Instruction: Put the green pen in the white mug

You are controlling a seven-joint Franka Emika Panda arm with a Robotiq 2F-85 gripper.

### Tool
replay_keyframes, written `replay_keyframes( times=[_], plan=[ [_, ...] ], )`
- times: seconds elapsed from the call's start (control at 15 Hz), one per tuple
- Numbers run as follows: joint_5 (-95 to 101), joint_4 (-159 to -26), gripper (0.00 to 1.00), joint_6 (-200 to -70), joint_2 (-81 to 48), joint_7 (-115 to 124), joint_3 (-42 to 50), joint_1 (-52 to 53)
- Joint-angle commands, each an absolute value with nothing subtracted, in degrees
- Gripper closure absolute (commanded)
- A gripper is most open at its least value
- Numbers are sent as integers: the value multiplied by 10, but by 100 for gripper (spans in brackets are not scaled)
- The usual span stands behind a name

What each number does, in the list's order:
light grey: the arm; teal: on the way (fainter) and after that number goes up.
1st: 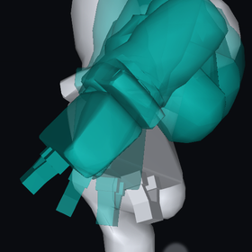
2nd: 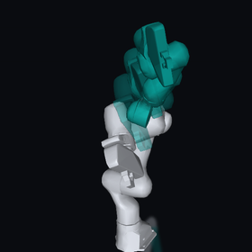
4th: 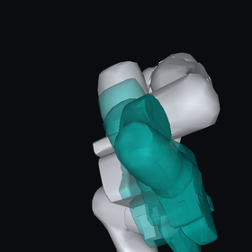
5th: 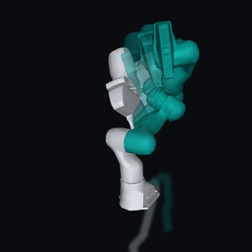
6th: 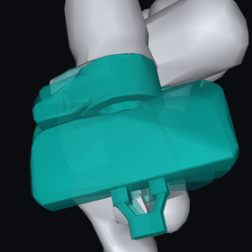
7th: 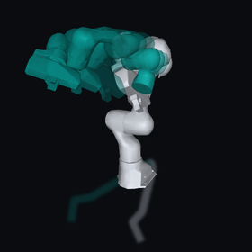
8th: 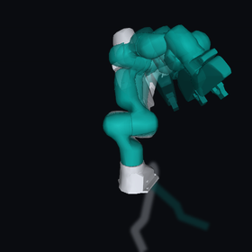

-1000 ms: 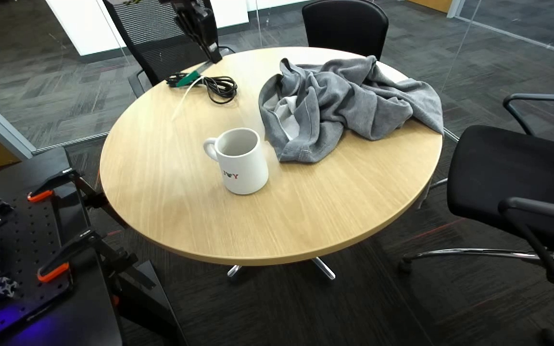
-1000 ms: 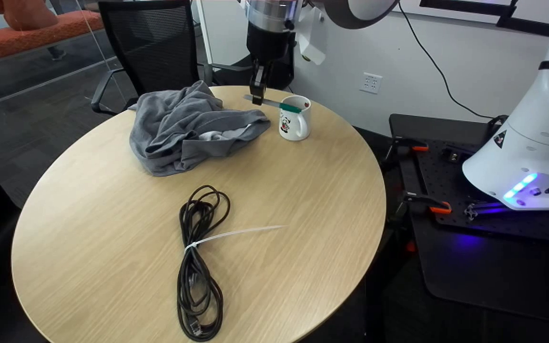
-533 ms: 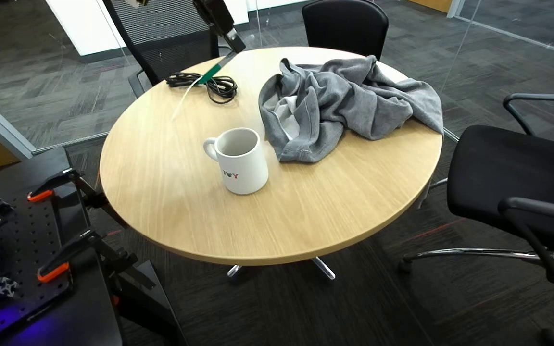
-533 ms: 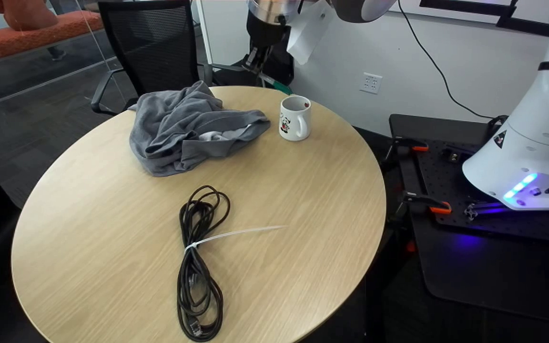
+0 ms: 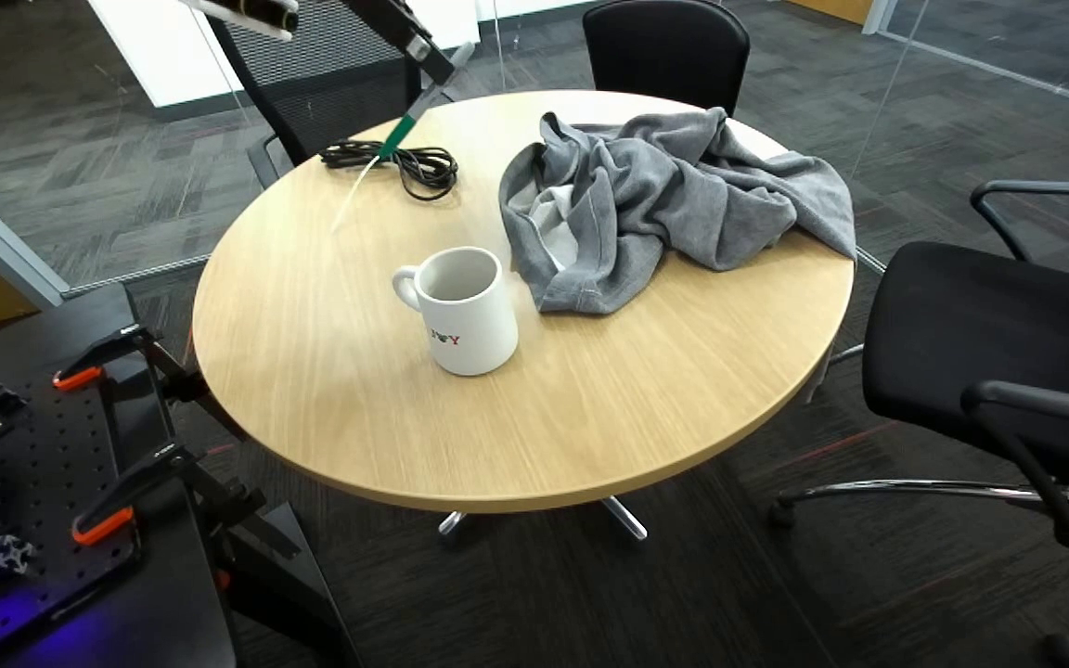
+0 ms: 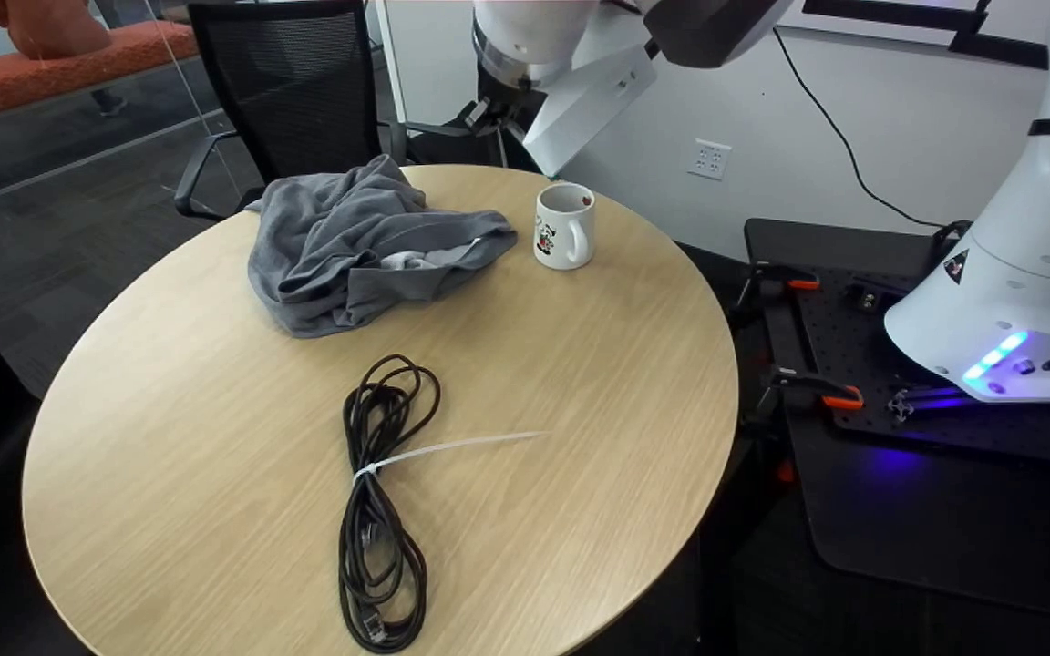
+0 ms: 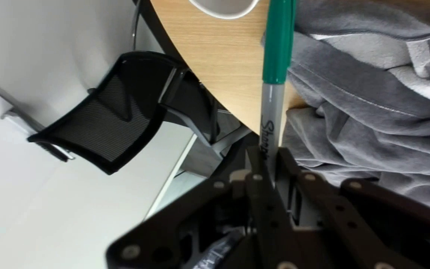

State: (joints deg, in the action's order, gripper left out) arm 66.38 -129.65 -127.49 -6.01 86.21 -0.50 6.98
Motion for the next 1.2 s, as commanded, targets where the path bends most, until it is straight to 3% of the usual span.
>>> replay_keyframes(
  times=[0.0, 0.13, 0.2, 0.4, 0.47, 1.13],
  plan=[
    [692, -1291, 97, -1161, -75, 982, -33, 87],
    [691, -1287, 97, -1093, -85, 1033, -47, 95],
    [679, -1295, 87, -1139, -76, 989, -47, 81],
    [682, -1295, 87, -1108, -82, 1018, -53, 87],
    [682, -1294, 97, -1108, -83, 1018, -53, 87],
    [731, -1296, 97, -1028, -108, 1190, -54, 94]
  ],
)
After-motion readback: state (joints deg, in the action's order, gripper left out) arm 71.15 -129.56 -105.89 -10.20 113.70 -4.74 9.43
